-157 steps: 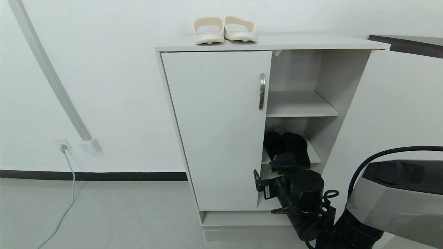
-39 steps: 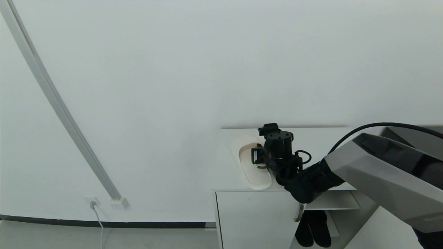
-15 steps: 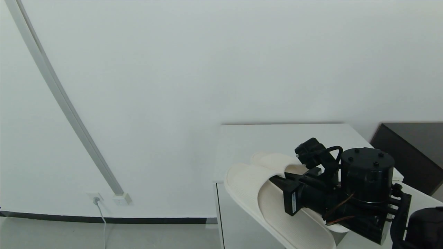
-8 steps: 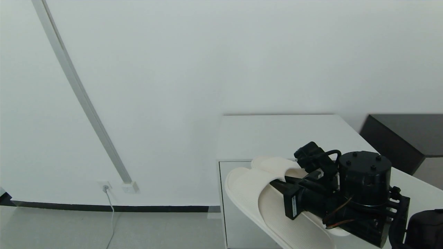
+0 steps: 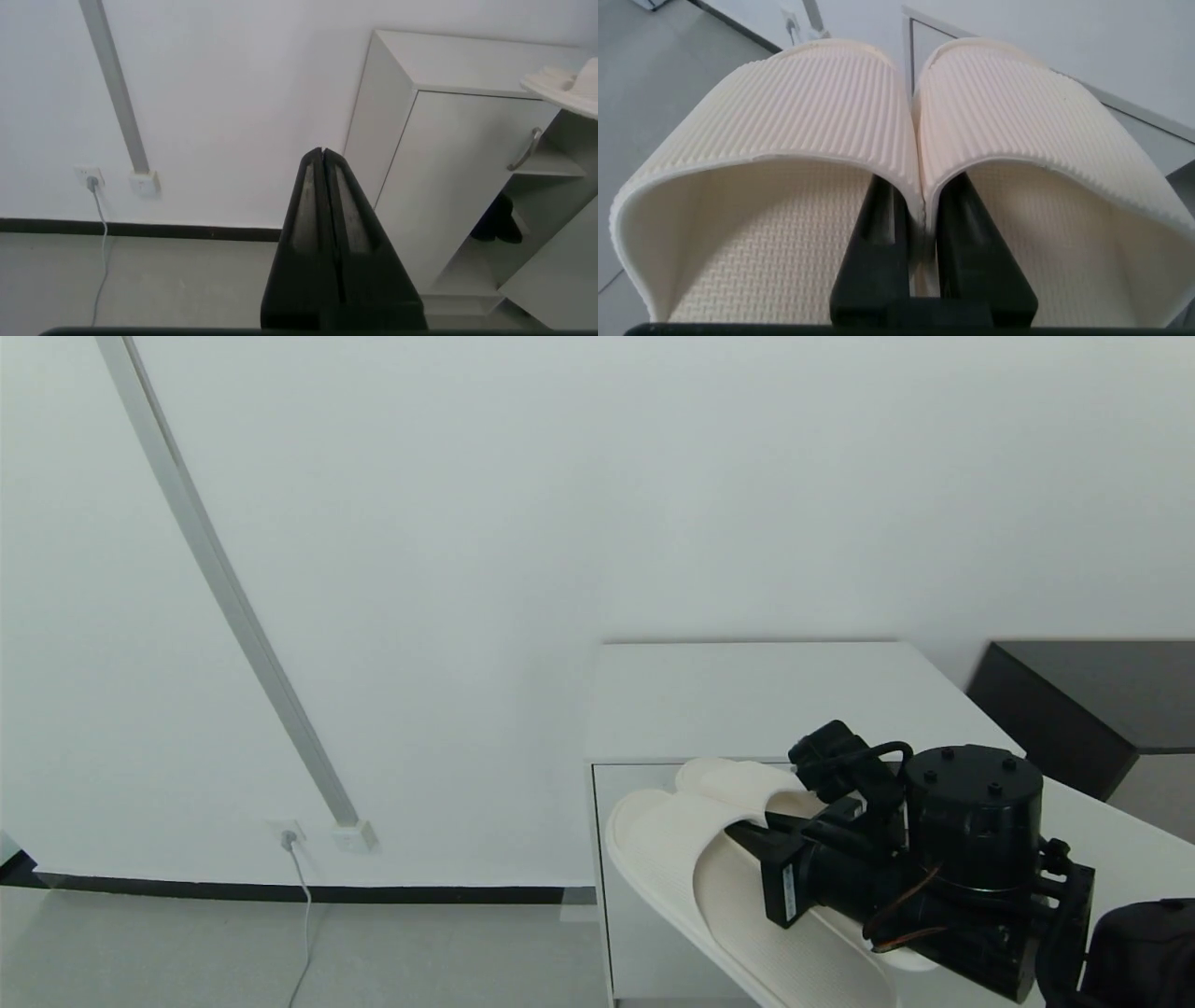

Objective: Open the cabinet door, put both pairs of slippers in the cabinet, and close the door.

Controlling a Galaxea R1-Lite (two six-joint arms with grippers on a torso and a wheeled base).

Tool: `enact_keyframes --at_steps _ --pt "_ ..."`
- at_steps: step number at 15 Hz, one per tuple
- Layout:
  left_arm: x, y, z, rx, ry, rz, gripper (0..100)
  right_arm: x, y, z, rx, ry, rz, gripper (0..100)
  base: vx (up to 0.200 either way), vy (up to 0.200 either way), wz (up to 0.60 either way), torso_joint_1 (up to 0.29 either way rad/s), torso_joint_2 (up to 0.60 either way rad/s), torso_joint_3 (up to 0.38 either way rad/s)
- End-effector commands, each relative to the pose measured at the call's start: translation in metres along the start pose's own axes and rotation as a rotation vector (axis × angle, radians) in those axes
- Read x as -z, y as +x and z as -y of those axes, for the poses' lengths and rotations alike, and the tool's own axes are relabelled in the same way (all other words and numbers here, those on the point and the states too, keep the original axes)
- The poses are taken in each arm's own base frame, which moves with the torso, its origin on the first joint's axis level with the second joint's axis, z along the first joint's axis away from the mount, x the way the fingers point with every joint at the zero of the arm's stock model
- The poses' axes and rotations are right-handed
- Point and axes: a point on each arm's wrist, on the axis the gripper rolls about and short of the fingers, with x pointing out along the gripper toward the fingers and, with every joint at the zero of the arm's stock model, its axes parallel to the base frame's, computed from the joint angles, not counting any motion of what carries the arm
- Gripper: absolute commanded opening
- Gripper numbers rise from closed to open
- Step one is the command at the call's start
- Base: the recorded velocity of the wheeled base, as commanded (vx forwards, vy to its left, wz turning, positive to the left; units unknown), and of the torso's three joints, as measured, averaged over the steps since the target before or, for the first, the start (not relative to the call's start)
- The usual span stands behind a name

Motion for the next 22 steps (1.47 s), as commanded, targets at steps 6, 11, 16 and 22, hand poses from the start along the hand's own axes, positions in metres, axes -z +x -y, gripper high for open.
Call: enact_keyframes --at_steps 6,11,16,22 --pt "0.0001 0.0000 0.0000 0.000 0.001 -0.001 0 0.0029 0.0014 -0.0004 0.001 -0.003 -0.011 0 0.000 -0.067 0.00 0.001 0.00 0.000" --pt "0.0001 0.0001 0.0001 0.003 0.001 -0.003 0 0.0040 0.0019 -0.0003 0.001 -0.005 -0.016 0 0.000 -0.200 0.00 0.003 0.00 0.002" --pt "-0.0003 0.0000 0.0001 0.003 0.001 -0.001 0 0.0065 0.0040 -0.0003 0.002 -0.003 -0.025 0 0.000 -0.200 0.00 0.002 0.00 0.000" --pt "0.0001 0.0001 0.0001 0.003 0.001 -0.003 0 0.0062 0.0042 0.0001 0.002 0.000 -0.017 0 0.000 -0.200 0.00 0.003 0.00 0.002"
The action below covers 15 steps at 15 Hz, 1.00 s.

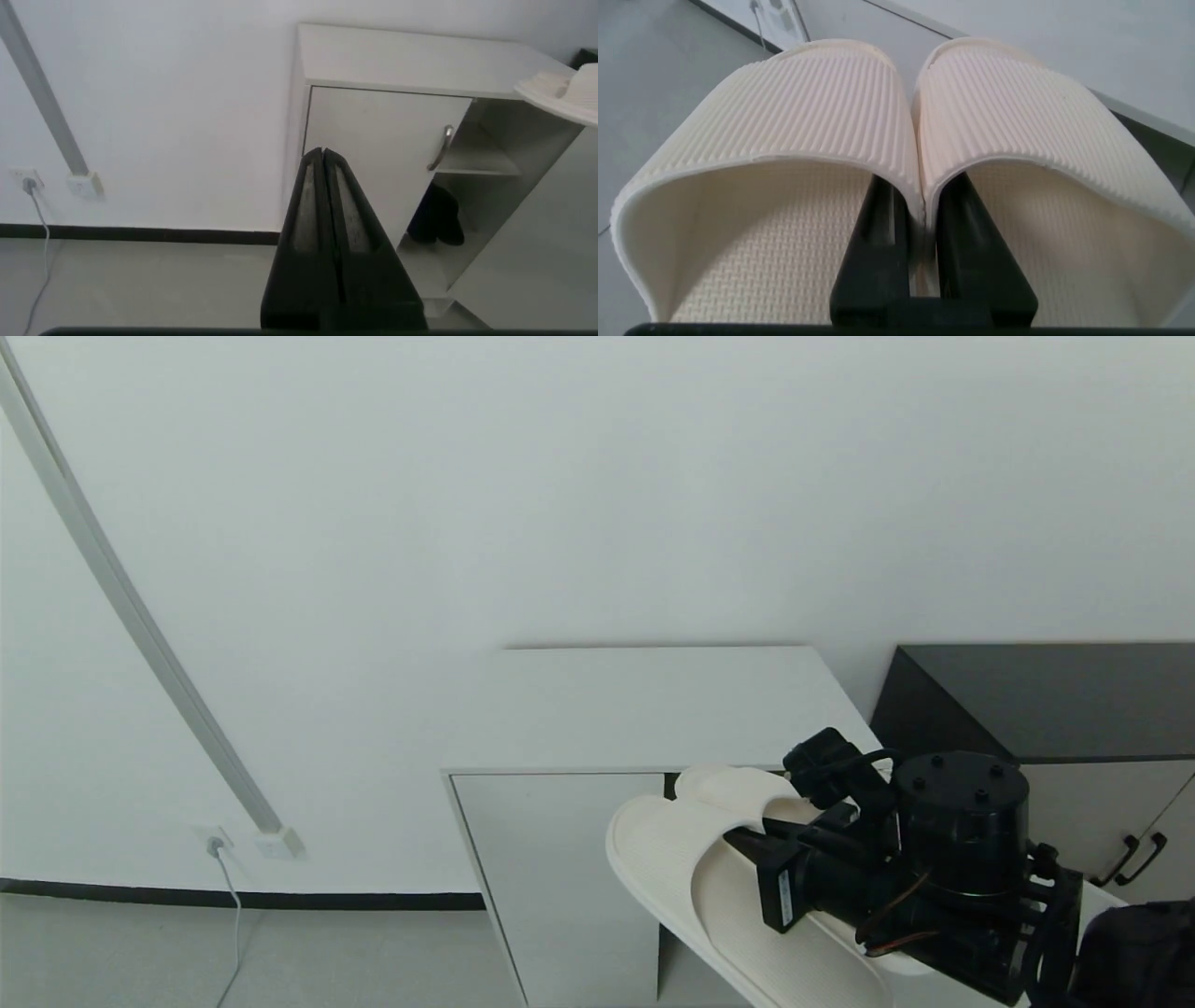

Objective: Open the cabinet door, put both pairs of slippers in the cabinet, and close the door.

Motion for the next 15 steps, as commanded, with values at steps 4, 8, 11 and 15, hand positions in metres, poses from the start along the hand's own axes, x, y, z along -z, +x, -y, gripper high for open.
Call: enact_keyframes --at_steps 4,8,11,15 --pt "-0.0001 0.0001 0.0000 -0.002 -0.001 0.000 0 0.0007 0.0011 0.0002 0.000 0.000 0.003 0 0.000 -0.150 0.00 0.003 0.00 0.001" --pt "-0.0001 0.0001 0.0000 -0.001 -0.002 0.000 0 0.0022 -0.0006 0.0000 -0.002 0.000 0.001 0 0.000 0.000 0.00 0.000 0.00 0.000" --pt "-0.0005 -0.0001 0.0000 0.000 -0.002 0.003 0 0.0030 -0.0010 -0.0004 -0.003 -0.004 -0.002 0 0.000 0.000 0.00 0.000 0.00 0.000" --pt "-0.0005 -0.0001 0.0000 0.000 -0.002 0.003 0 0.0061 0.0005 -0.0003 -0.002 -0.003 -0.014 0 0.000 0.000 0.00 -0.015 0.02 0.020"
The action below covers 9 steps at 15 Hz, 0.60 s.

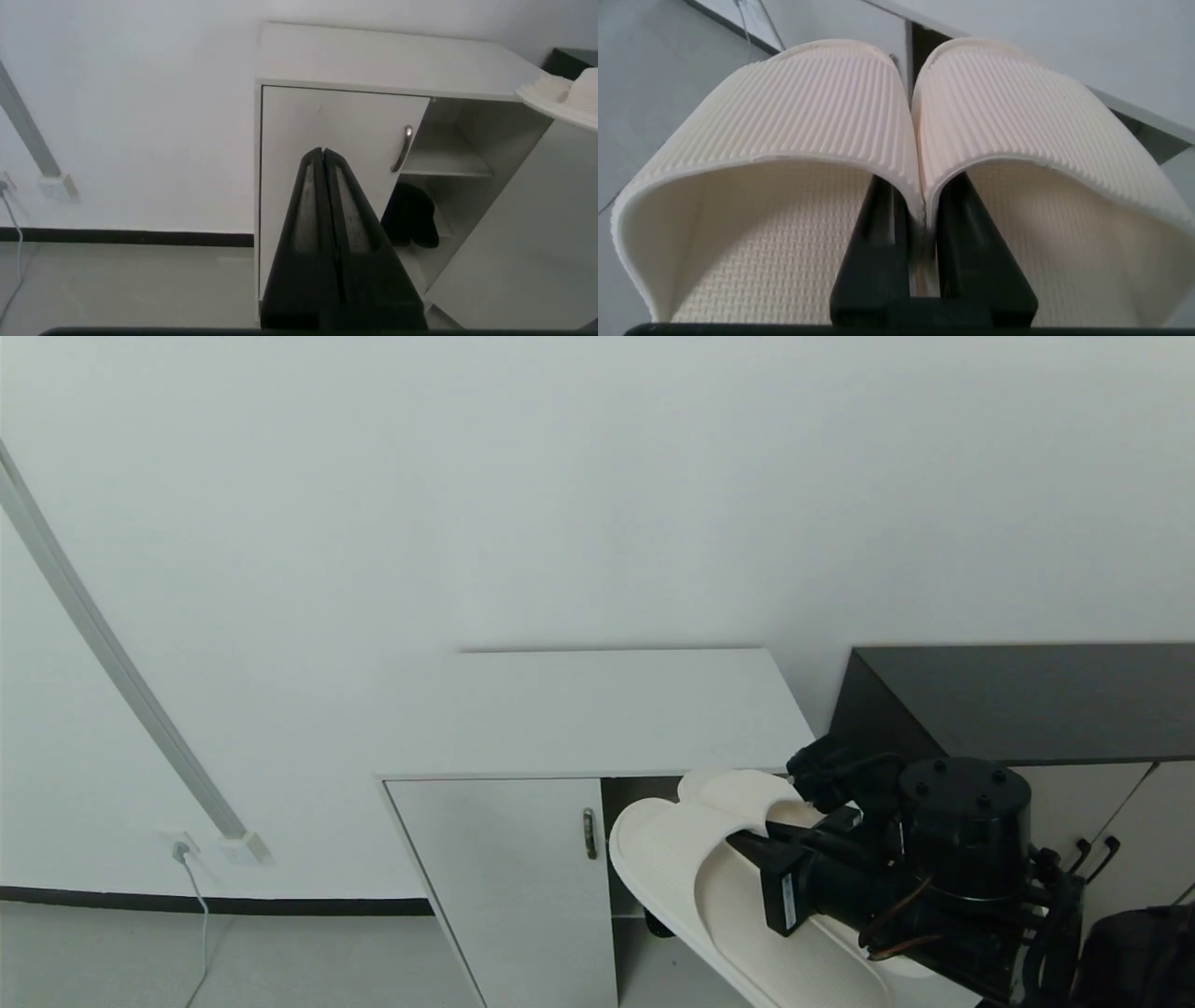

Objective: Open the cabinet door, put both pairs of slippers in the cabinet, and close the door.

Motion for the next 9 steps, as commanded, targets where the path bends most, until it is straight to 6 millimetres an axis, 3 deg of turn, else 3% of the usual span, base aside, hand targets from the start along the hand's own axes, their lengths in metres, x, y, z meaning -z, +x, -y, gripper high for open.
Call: enact_keyframes --at_steps 1,9 --pt "0.0000 0.0000 0.0000 0.000 -0.001 0.001 0 0.0029 0.0009 -0.0003 -0.003 -0.001 -0.012 0 0.000 0.000 0.00 -0.129 0.30 0.149" --pt "0.0002 0.0001 0.0000 -0.002 -0.001 -0.002 0 0.0066 -0.0018 -0.0007 -0.006 -0.005 -0.007 0 0.000 0.000 0.00 -0.161 0.37 0.204"
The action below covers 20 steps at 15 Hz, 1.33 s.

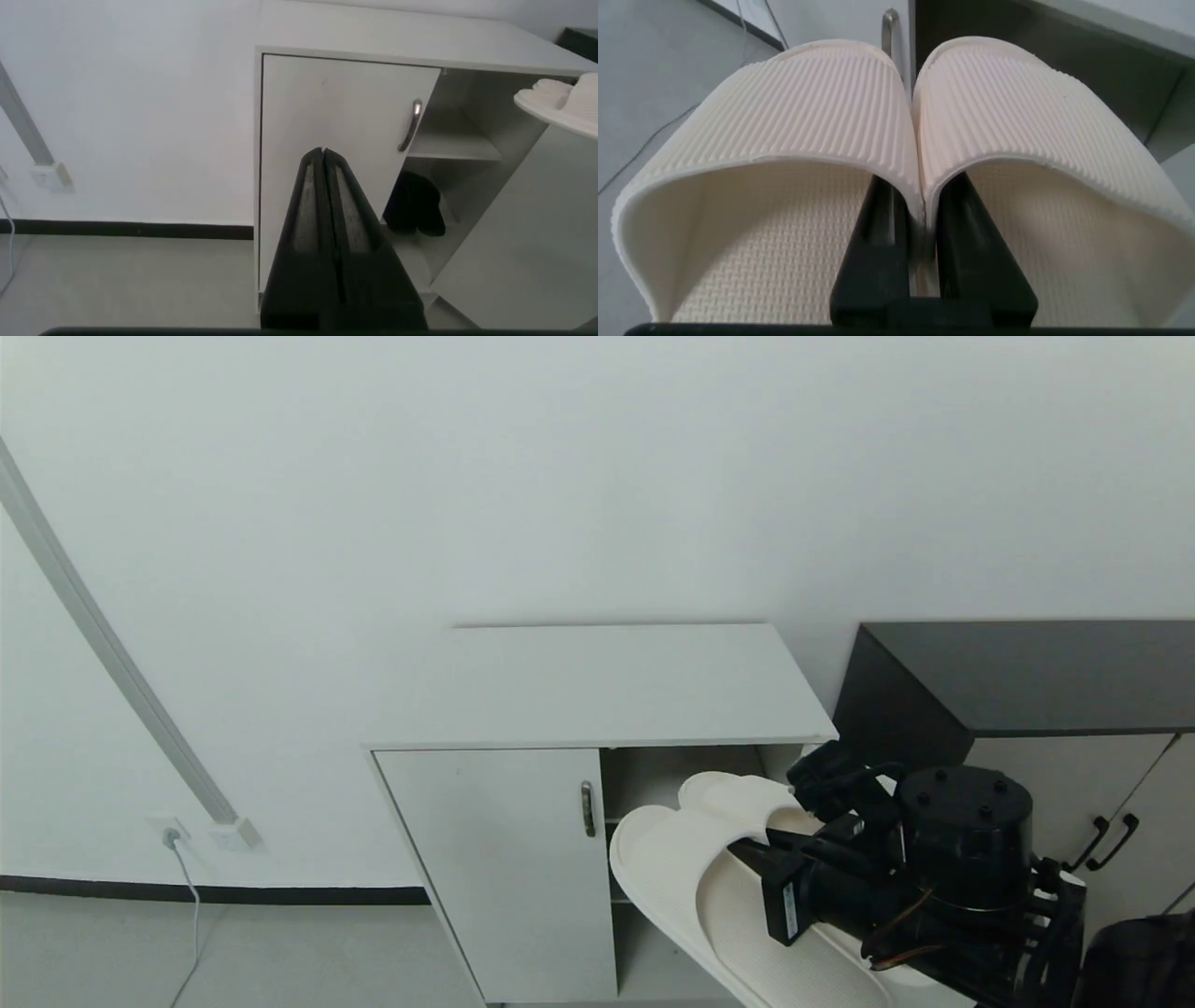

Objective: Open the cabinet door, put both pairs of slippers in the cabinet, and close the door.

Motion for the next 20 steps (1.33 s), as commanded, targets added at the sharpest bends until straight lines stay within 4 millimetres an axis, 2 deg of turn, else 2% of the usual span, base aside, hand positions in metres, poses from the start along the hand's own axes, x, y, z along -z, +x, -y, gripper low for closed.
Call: enact_keyframes --at_steps 1,12,20 --pt "0.000 0.000 0.000 0.000 0.000 0.000 0 0.003 -0.001 -0.001 -0.003 -0.003 -0.010 0 0.000 0.000 0.00 -0.163 0.40 0.217" --pt "0.000 0.000 0.000 -0.003 -0.007 0.002 0 0.011 0.004 -0.002 -0.006 0.000 -0.041 0 0.000 0.000 0.00 -0.220 0.53 0.315" --pt "0.000 0.000 0.000 -0.002 -0.005 0.000 0 0.014 0.003 -0.001 -0.006 -0.001 -0.034 0 0.000 0.000 0.00 -0.166 0.49 0.319"
